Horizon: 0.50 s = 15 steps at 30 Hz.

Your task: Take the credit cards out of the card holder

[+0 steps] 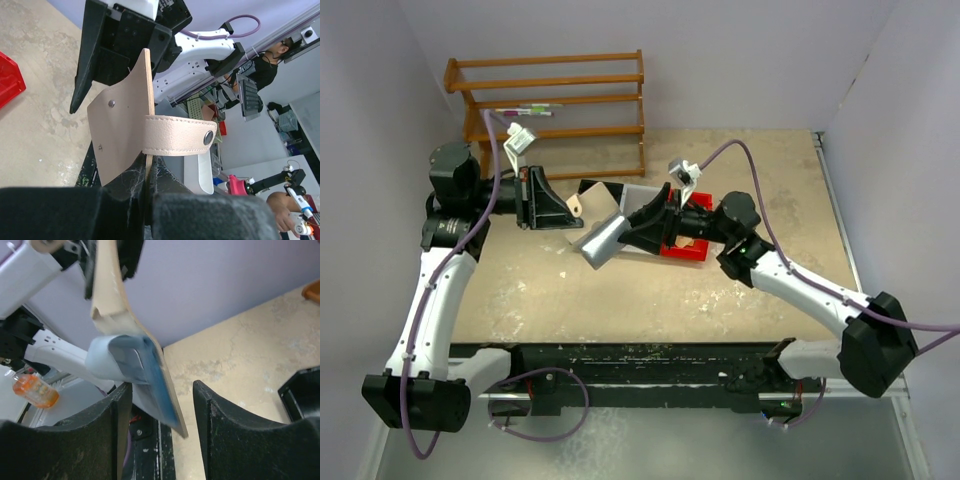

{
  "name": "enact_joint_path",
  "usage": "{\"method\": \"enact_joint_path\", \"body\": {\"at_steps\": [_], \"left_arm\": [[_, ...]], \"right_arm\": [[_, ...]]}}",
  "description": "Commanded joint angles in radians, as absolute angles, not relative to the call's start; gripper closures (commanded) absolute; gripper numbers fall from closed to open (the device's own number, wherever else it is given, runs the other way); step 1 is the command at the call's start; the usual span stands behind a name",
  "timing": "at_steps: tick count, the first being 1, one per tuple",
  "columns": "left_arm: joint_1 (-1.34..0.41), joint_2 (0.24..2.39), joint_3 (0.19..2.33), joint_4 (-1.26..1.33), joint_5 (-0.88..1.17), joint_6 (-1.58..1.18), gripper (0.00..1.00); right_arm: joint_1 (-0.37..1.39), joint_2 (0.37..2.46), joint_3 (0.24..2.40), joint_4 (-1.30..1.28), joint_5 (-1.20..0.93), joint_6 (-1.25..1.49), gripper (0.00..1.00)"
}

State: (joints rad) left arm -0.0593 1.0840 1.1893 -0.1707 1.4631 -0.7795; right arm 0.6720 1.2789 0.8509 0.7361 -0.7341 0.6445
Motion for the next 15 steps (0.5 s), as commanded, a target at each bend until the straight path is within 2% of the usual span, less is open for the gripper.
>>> {"method": "enact_joint_path", "body": {"at_steps": [1, 9, 15], "left_arm": [[-0.059, 1.062, 1.176, -0.079, 1.471, -0.852, 1.00], [-0.063, 1.067, 1.147, -0.030, 1.465, -0.889, 1.00], [-0.076, 1.075, 1.145, -0.028, 1.452, -0.887, 1.00]], "right_arm": [[0.674, 1.291, 0.934, 0.921, -0.760, 0.688, 0.46], [0.702, 1.328, 0.998, 0.995, -0.797, 0.736, 0.43], [0.724, 1.354, 1.040, 1.049, -0.831, 0.792, 0.49]]}}
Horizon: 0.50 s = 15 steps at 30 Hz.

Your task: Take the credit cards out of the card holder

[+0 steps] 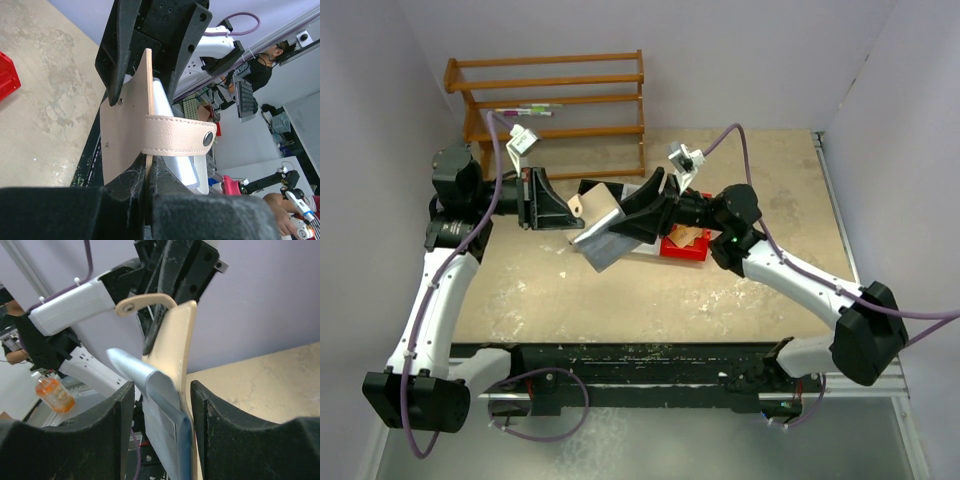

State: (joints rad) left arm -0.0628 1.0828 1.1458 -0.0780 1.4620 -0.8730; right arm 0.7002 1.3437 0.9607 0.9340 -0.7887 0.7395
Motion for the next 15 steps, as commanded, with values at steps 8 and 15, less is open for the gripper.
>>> {"method": "enact_joint_path", "body": {"at_steps": [8, 15], "left_arm": [[-0.091, 1.073, 1.141, -0.049, 1.446, -0.846, 1.00], [-0.087, 1.109, 1.320, -0.495, 1.391, -0.399, 0.75]], "right_arm": [[0.754, 1.403, 1.071, 1.145, -0.871, 0.891, 0.73], [0.752, 1.348, 1.059, 1.009, -0.853, 0.895, 1.00]]}}
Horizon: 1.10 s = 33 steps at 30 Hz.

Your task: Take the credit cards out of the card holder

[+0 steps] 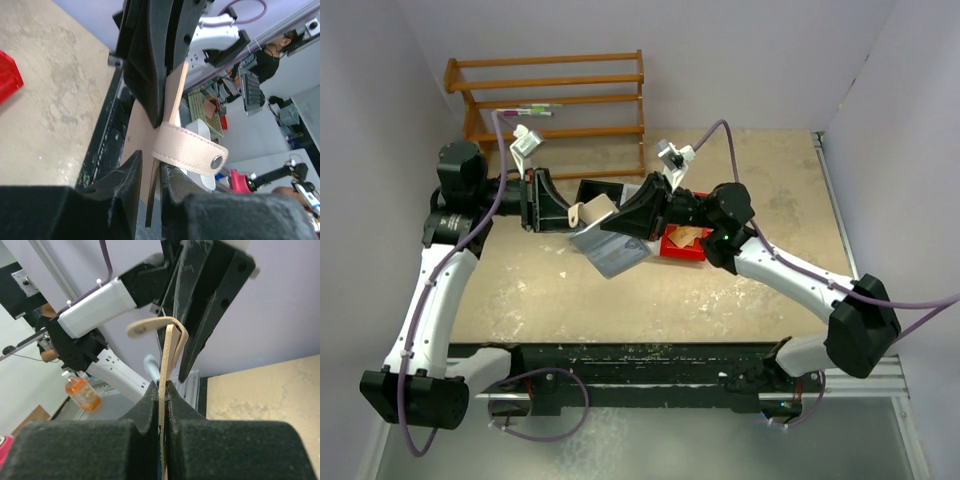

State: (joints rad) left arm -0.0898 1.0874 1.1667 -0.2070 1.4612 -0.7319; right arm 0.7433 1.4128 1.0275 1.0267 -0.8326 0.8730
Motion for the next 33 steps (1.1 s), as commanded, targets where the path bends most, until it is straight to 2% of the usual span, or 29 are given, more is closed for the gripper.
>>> {"method": "enact_joint_path", "body": {"at_steps": [1, 3, 7, 15, 28, 33], "left_arm": [[-0.084, 1.120, 1.370, -0.595, 1.362, -0.305, 0.70], [-0.082, 1.137, 1.445, -0.718, 1.307, -0.161, 0.59], [-0.081, 1.122, 1.507, -0.815, 1.244, -0.005, 0.46], [-0.082, 1.073, 1.403, -0.884, 1.297, 0.113, 0.39], [-0.083, 1.039, 1.261, -0.816, 1.268, 0.079, 0.39], [-0.082, 1.031, 1.224, -0.721, 1.315, -0.042, 0.61]], "right_arm": [[0.752, 1.340, 1.066, 0.959, -0.839, 0.880, 1.00], [0.752, 1.331, 1.098, 0.799, -0.809, 0.829, 1.00], [0.752, 1.329, 1.144, 0.570, -0.775, 0.785, 1.00], [0.752, 1.359, 1.217, 0.381, -0.697, 0.830, 1.00], [0.753, 1.379, 1.219, 0.501, -0.680, 0.997, 1.00], [0.755, 1.411, 1.212, 0.537, -0.701, 1.044, 1.00]]}}
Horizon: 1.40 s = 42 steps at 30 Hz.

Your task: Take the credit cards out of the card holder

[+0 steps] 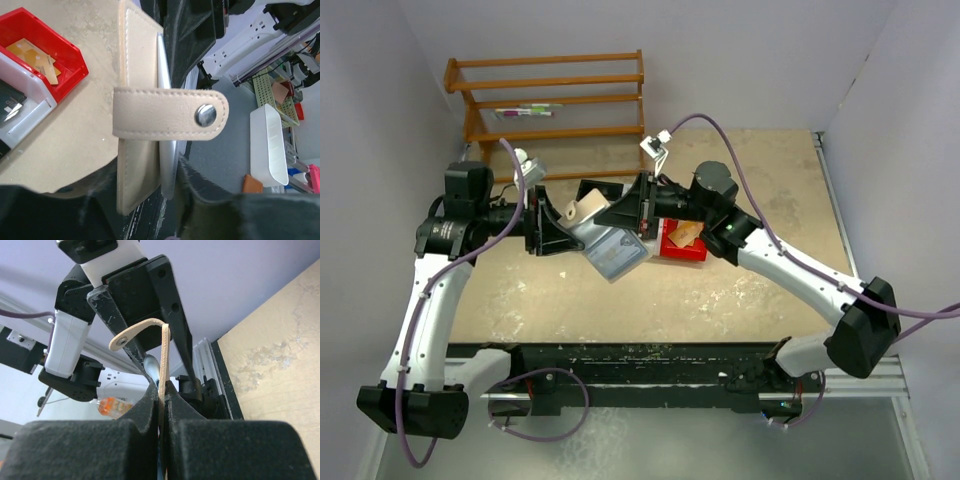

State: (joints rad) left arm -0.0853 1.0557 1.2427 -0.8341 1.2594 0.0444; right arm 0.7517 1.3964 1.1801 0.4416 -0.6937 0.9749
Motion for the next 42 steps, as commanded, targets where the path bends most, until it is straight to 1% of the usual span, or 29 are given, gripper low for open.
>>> {"method": "enact_joint_path", "body": {"at_steps": [1, 3, 6, 7, 9, 10, 11, 12, 14, 15, 18, 21, 24, 26, 31, 35, 36, 38, 41, 42], "left_arm": [[-0.083, 1.030, 1.212, -0.688, 1.323, -0.081, 0.66], [-0.082, 1.026, 1.187, -0.611, 1.343, -0.187, 0.74], [-0.082, 1.019, 1.156, -0.520, 1.365, -0.299, 0.81], [-0.083, 1.018, 1.148, -0.492, 1.370, -0.330, 0.85], [-0.082, 1.013, 1.133, -0.437, 1.374, -0.395, 0.97], [-0.081, 1.011, 1.131, -0.420, 1.372, -0.419, 1.00], [-0.081, 1.014, 1.130, -0.412, 1.373, -0.435, 1.00], [-0.082, 1.019, 1.132, -0.411, 1.382, -0.444, 1.00], [-0.082, 1.032, 1.136, -0.414, 1.396, -0.455, 1.00], [-0.081, 1.041, 1.138, -0.420, 1.399, -0.458, 1.00], [-0.081, 1.067, 1.151, -0.454, 1.423, -0.462, 1.00], [-0.081, 1.078, 1.164, -0.471, 1.442, -0.466, 1.00], [-0.081, 1.077, 1.171, -0.488, 1.456, -0.450, 1.00], [-0.082, 1.080, 1.181, -0.526, 1.465, -0.411, 1.00], [-0.082, 1.125, 1.264, -0.753, 1.467, -0.202, 1.00], [-0.083, 1.174, 1.347, -0.936, 1.440, -0.035, 1.00], [-0.083, 1.185, 1.360, -0.956, 1.431, -0.006, 0.87], [-0.081, 1.191, 1.375, -0.966, 1.401, 0.027, 0.53], [-0.080, 1.141, 1.326, -0.851, 1.358, -0.044, 0.27], [-0.080, 1.109, 1.292, -0.768, 1.352, -0.105, 0.22]], "right_arm": [[0.755, 1.417, 1.212, 0.537, -0.702, 1.053, 1.00], [0.755, 1.422, 1.212, 0.537, -0.700, 1.057, 1.00], [0.755, 1.416, 1.202, 0.537, -0.689, 1.056, 1.00], [0.755, 1.413, 1.197, 0.537, -0.686, 1.055, 0.98], [0.755, 1.410, 1.186, 0.531, -0.701, 1.047, 0.88], [0.755, 1.409, 1.176, 0.535, -0.737, 1.051, 0.81], [0.754, 1.407, 1.161, 0.576, -0.758, 1.070, 0.76], [0.750, 1.407, 1.149, 0.615, -0.783, 1.071, 0.65], [0.740, 1.418, 1.147, 0.641, -0.867, 1.032, 0.53], [0.740, 1.425, 1.158, 0.627, -0.920, 0.994, 0.49], [0.739, 1.443, 1.209, 0.509, -1.014, 0.854, 0.43], [0.737, 1.456, 1.284, 0.300, -1.029, 0.634, 0.42], [0.735, 1.485, 1.363, 0.155, -1.010, 0.498, 0.45], [0.733, 1.511, 1.414, 0.103, -1.005, 0.452, 0.51], [0.734, 1.580, 1.515, 0.089, -1.036, 0.443, 0.70], [0.734, 1.609, 1.563, 0.106, -1.080, 0.473, 1.00], [0.733, 1.605, 1.558, 0.111, -1.076, 0.474, 1.00], [0.732, 1.582, 1.530, 0.154, -1.024, 0.501, 1.00], [0.720, 1.535, 1.453, 0.323, -0.849, 0.659, 1.00], [0.717, 1.511, 1.410, 0.400, -0.785, 0.734, 1.00]]}}
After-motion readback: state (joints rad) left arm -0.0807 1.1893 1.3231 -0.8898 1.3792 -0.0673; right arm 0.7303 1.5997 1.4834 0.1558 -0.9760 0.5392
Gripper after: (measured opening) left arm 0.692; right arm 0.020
